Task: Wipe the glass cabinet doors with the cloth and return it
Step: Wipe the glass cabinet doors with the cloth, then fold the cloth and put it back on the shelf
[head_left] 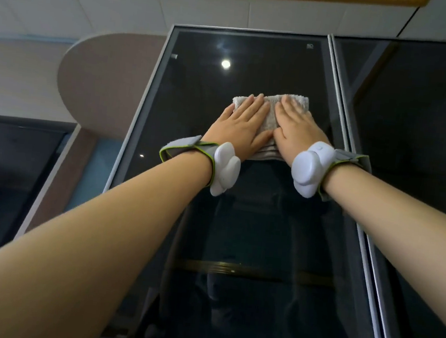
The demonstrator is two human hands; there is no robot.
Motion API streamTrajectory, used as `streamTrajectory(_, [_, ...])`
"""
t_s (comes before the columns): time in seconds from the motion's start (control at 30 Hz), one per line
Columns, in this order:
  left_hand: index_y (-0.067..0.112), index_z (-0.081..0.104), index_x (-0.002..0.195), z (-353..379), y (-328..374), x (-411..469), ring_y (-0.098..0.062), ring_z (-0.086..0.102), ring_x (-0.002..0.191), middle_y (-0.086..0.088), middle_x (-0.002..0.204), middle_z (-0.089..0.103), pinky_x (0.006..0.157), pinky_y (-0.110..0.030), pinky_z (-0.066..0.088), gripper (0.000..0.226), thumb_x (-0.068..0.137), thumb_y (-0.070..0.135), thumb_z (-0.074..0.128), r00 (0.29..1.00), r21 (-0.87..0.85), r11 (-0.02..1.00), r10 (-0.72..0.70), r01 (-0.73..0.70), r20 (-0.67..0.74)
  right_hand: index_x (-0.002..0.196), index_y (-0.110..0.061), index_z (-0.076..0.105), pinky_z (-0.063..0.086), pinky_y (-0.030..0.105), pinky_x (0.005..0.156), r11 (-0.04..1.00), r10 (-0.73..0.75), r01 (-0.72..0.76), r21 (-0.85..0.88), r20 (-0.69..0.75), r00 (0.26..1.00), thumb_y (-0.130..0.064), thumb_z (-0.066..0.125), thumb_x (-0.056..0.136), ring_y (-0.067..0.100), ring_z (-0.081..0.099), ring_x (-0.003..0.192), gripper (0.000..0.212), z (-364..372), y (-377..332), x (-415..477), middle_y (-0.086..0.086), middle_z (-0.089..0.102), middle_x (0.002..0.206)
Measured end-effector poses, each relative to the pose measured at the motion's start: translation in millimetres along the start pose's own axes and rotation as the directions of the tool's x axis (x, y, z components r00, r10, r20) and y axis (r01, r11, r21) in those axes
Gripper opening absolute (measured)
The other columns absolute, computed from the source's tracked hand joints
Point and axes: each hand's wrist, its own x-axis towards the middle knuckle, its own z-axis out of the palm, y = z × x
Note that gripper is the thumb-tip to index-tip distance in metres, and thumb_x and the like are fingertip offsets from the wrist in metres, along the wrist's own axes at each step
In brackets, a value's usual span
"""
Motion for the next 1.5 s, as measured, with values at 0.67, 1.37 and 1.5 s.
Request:
streamTrajectory(0.67, [0.017,0.012,0.146,-29.5,-184.9,-77.0,-0.017,0.000,0.145,0.001,0.158,0.006,0.117,-0.046,0.009,0.057,0.097,0.041,0.027,0.999,-0.216,0.976,-0.001,-0.010,-0.050,0.141,-0.004,0.029,0.013,0.027,0.115,0.981,0.045,-0.031,0.192,-0.070,0.997,-0.012,0.029,0.098,0.021,0.020,0.143,0.043,23.2,-195.3,45.1,0.010,0.024,0.154])
streamTrajectory(1.37, [0.013,0.050,0.122,-42.0,-164.8,-175.0,-0.026,0.060,0.096,-0.011,0.107,0.061,0.093,-0.040,0.048,0.032,0.091,0.022,0.049,0.879,-0.713,0.525,-0.366,0.465,0.304,0.108,-0.010,0.053,0.041,0.034,0.077,0.981,-0.006,-0.002,0.195,0.044,0.999,-0.015,0.047,0.091,0.029,0.050,0.108,0.018,30.0,-239.8,-21.5,0.013,0.053,0.119])
streamTrajectory(1.5, [0.010,0.057,0.114,-45.8,-177.7,-222.7,-0.021,0.055,0.088,-0.010,0.096,0.060,0.095,-0.044,0.045,0.026,0.090,0.018,0.052,0.852,-0.603,0.606,-0.310,0.519,0.422,0.113,-0.009,0.051,0.041,0.041,0.087,0.982,-0.148,0.120,0.145,0.196,0.969,-0.011,0.042,0.092,0.034,0.048,0.114,0.023,34.5,-272.3,-46.1,0.014,0.051,0.123])
